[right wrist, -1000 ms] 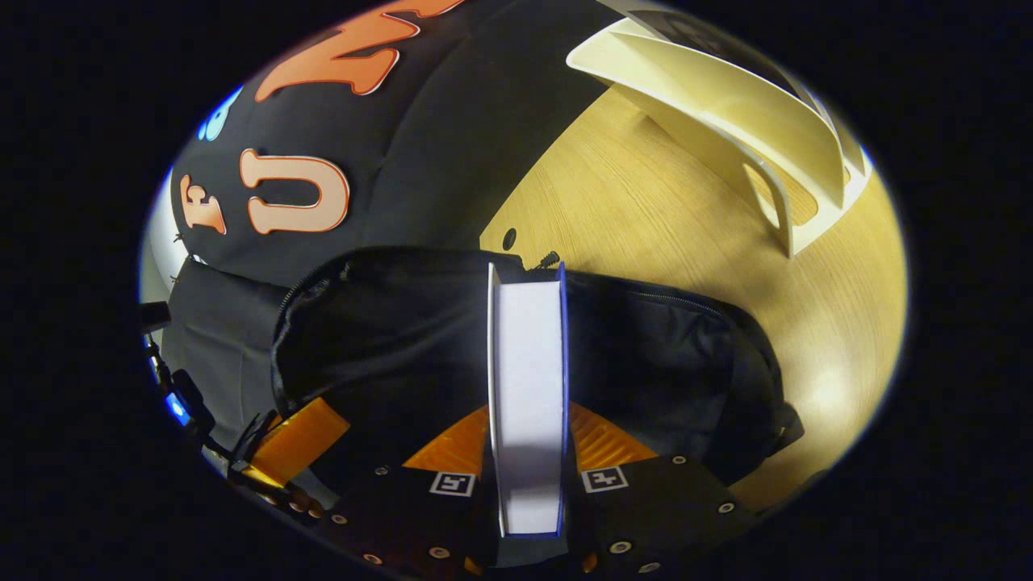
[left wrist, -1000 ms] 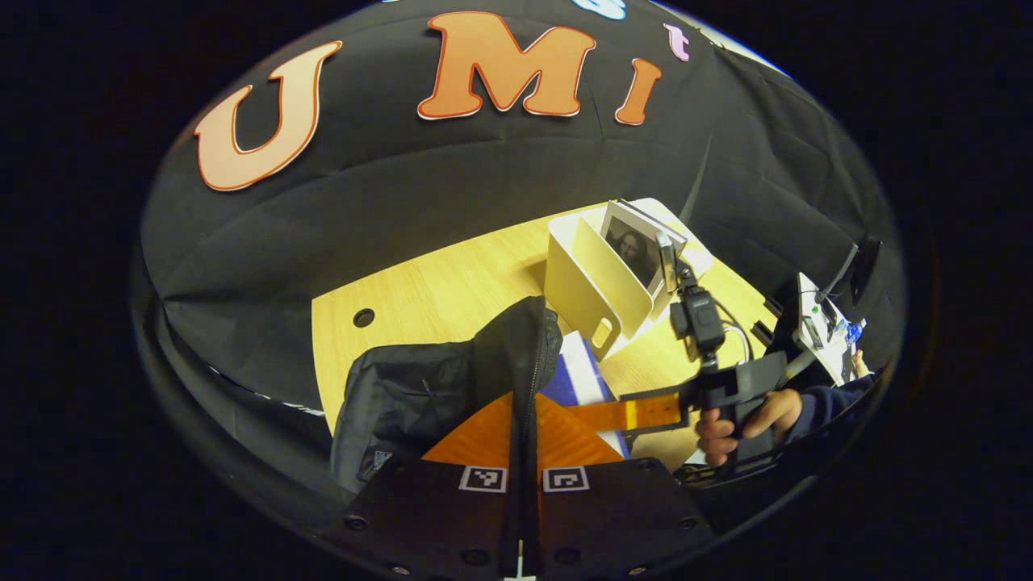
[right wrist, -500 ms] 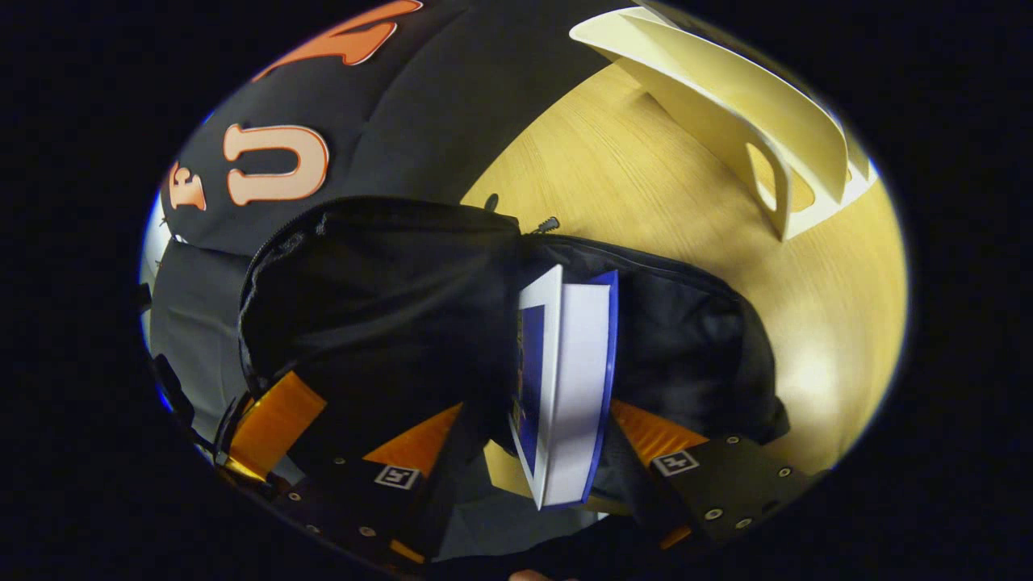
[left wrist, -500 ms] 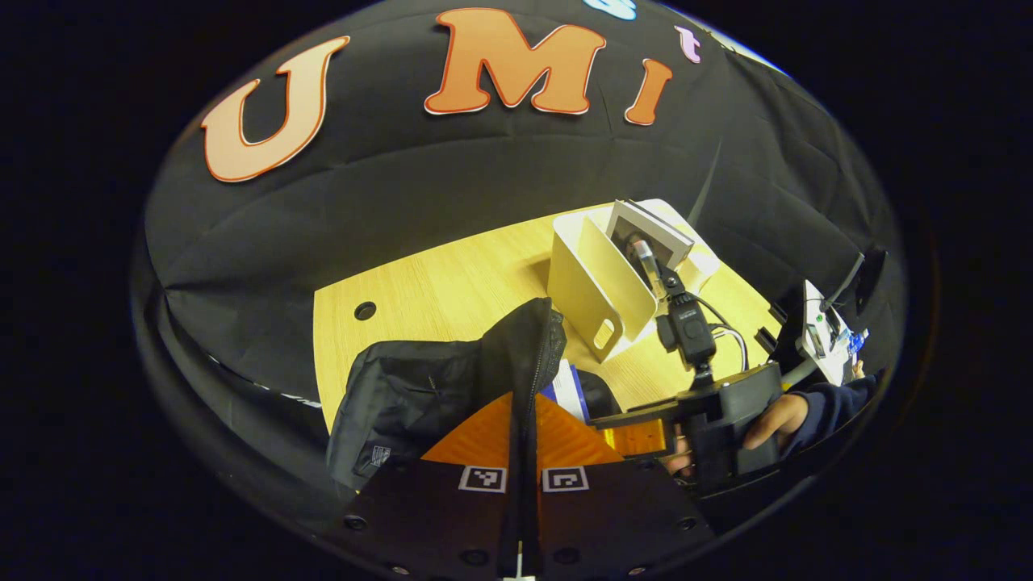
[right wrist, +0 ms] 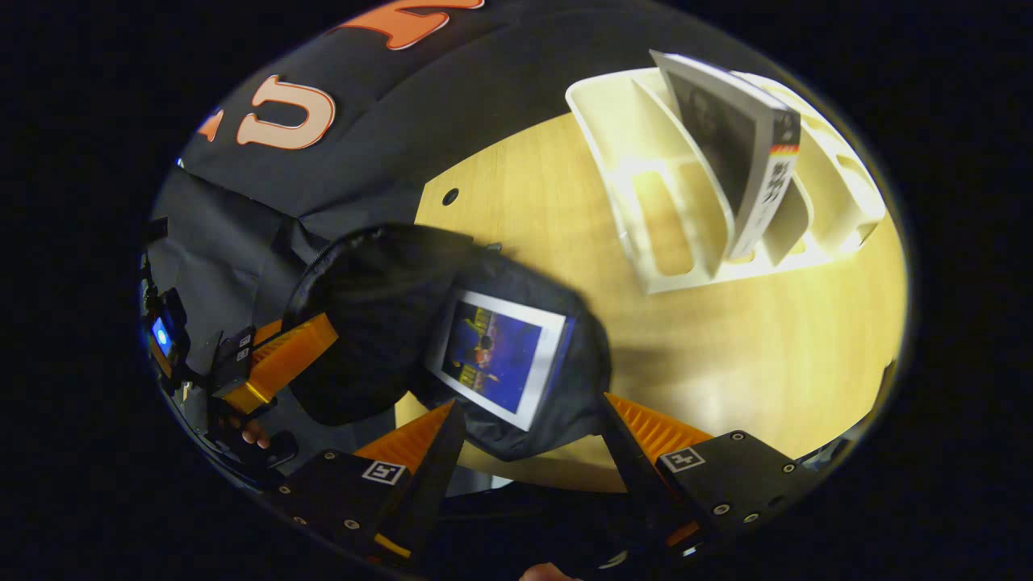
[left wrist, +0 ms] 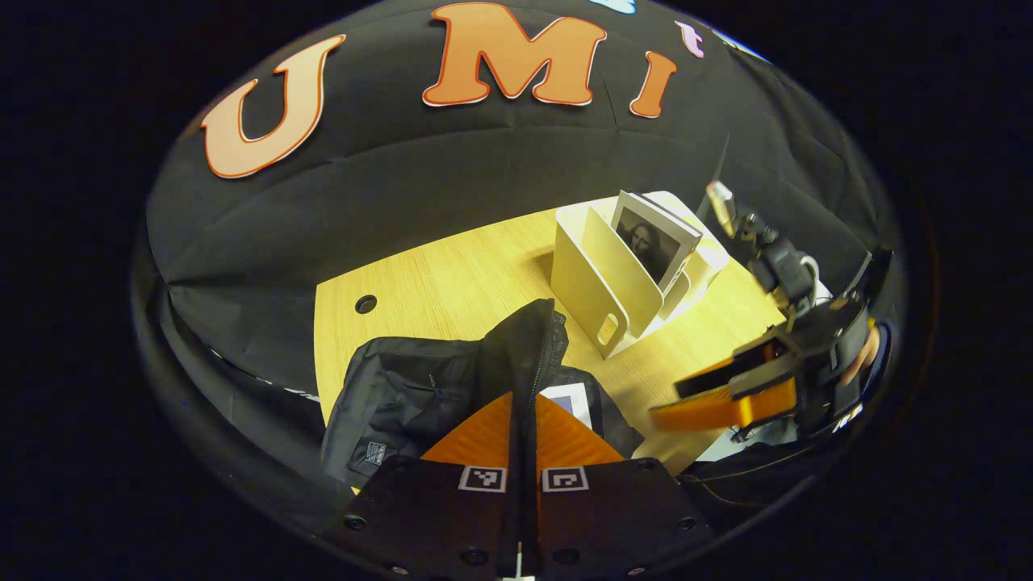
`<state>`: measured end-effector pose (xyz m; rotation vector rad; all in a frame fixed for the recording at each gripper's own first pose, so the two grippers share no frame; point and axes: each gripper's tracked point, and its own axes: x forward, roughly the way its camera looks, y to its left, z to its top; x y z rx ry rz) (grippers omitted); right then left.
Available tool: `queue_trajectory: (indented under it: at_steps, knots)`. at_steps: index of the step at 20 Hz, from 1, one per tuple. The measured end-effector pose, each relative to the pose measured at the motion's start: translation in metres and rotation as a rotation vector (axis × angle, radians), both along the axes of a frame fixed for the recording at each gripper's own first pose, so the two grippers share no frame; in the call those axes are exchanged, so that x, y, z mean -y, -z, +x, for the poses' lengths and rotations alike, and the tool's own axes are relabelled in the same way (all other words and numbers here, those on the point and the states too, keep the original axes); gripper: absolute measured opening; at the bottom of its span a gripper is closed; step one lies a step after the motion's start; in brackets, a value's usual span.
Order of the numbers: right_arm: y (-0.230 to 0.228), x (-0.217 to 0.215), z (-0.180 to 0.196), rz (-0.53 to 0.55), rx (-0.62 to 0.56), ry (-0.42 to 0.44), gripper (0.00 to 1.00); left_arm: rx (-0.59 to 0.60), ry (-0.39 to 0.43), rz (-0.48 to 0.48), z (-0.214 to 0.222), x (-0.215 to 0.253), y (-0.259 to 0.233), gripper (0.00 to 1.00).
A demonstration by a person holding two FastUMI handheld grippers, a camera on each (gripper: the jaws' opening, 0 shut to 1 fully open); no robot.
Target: Open the schoolbag, grab two books from the bookshelf and put them into the schoolbag.
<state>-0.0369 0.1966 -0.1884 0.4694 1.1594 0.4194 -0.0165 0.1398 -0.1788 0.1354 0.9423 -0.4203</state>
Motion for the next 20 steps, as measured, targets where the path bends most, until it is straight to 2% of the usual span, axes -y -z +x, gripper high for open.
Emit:
queue_trajectory:
  at_steps: [5,9,16,20]
  knots:
    - [-0.051,0.112,0.05,-0.195,0.104,0.026,0.98,-0.002,-0.021,0.021,-0.001,0.006,0.006,0.02]
    - [-0.078,0.157,0.09,-0.292,0.149,-0.004,0.98,-0.016,-0.069,0.02,-0.002,0.009,0.009,0.02]
    - [-0.082,0.165,0.158,-0.335,0.148,-0.095,0.98,-0.043,-0.15,0.049,-0.002,0.009,0.013,0.02]
    - [-0.048,0.158,0.191,-0.35,0.075,-0.12,0.98,-0.061,-0.21,0.066,-0.005,0.011,0.017,0.02]
